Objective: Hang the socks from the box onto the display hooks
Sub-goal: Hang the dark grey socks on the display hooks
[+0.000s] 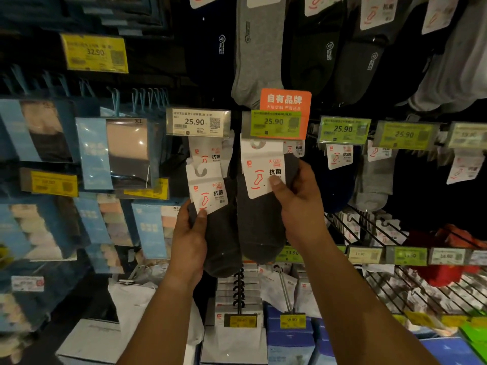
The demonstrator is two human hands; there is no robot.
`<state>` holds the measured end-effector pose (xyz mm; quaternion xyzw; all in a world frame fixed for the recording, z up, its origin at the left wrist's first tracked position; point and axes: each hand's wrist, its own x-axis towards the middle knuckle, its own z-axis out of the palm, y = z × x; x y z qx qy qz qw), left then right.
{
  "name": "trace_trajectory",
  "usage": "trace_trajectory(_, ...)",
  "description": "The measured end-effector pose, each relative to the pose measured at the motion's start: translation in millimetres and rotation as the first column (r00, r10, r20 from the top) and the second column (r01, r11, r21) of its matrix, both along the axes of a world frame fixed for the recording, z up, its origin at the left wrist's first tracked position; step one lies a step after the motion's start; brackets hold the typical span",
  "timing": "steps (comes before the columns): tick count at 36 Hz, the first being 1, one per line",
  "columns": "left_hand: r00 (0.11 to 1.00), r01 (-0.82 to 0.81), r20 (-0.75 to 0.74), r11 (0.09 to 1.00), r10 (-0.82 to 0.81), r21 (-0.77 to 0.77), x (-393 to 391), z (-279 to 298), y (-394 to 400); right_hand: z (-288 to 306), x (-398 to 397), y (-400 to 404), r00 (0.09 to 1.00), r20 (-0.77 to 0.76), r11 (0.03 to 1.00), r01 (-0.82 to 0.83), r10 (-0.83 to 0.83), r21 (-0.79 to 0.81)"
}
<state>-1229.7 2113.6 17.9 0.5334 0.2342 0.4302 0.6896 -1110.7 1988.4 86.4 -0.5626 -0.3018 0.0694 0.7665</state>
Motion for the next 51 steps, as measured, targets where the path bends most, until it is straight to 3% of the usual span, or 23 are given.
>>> trace_trajectory(14, 1.0, 0.01, -0.025, 1.0, -0.009, 0.027, 0.3, -6.2, 7.6, 31.9, 15.9, 14.9, 0.997, 0.021, 0.991, 0.082, -0.08, -0.103)
trace_trajectory(23, 0.999, -0.021, -0.026, 1.0, 0.021, 0.023, -1.7, -7.5, 11.8, 9.5, 15.9, 9.2, 0.99, 0.024, 0.972, 0.139, -0.137, -0.188)
trace_trajectory(35, 0.999, -0.014, -0.051, 1.0, 0.015, 0.011, -2.7, -10.5, 12.4, 16.0, 16.4, 6.3, 0.993, -0.015, 0.978, 0.114, -0.118, -0.173)
trace_trajectory(39, 0.999, -0.011, -0.052, 1.0, 0.012, 0.015, -2.9, -10.1, 12.5, 16.5, 10.9, 1.5, 0.995, 0.045, 0.975, 0.092, -0.084, -0.203)
trace_trajectory(51, 1.0, -0.024, 0.0, 0.997, 0.024, 0.07, -6.1, -28.9, 12.3, 1.0, -3.8, -9.5, 0.996, 0.08, 0.999, 0.047, -0.047, 0.01)
